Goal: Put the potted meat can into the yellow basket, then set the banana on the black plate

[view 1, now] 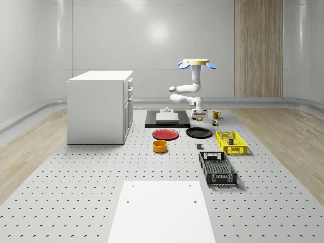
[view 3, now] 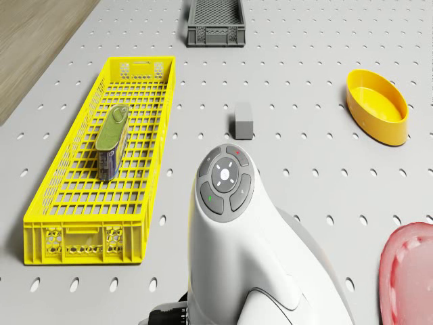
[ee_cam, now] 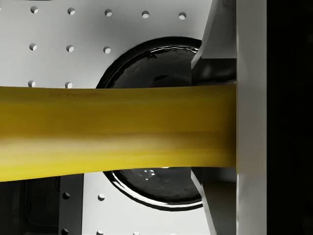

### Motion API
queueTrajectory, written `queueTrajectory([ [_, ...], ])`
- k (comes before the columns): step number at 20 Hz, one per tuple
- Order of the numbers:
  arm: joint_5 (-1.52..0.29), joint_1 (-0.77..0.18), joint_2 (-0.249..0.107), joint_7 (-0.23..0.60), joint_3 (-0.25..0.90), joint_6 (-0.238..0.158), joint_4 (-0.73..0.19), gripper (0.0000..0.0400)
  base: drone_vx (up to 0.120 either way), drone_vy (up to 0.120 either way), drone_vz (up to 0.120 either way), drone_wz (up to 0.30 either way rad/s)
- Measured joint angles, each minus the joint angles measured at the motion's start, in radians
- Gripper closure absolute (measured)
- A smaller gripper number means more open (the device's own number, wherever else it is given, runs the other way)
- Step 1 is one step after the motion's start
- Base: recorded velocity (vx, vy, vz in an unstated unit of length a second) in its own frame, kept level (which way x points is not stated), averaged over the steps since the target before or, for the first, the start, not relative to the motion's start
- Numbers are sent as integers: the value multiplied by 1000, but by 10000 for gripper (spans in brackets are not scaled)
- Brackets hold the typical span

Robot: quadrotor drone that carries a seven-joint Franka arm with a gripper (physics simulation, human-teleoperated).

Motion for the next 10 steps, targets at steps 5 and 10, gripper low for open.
queueTrajectory([
  [5,-34,-4,3,-5,-37,19,17,210,0,0,0,0],
  [10,-88,-12,12,-11,-94,49,48,210,0,0,0,0],
])
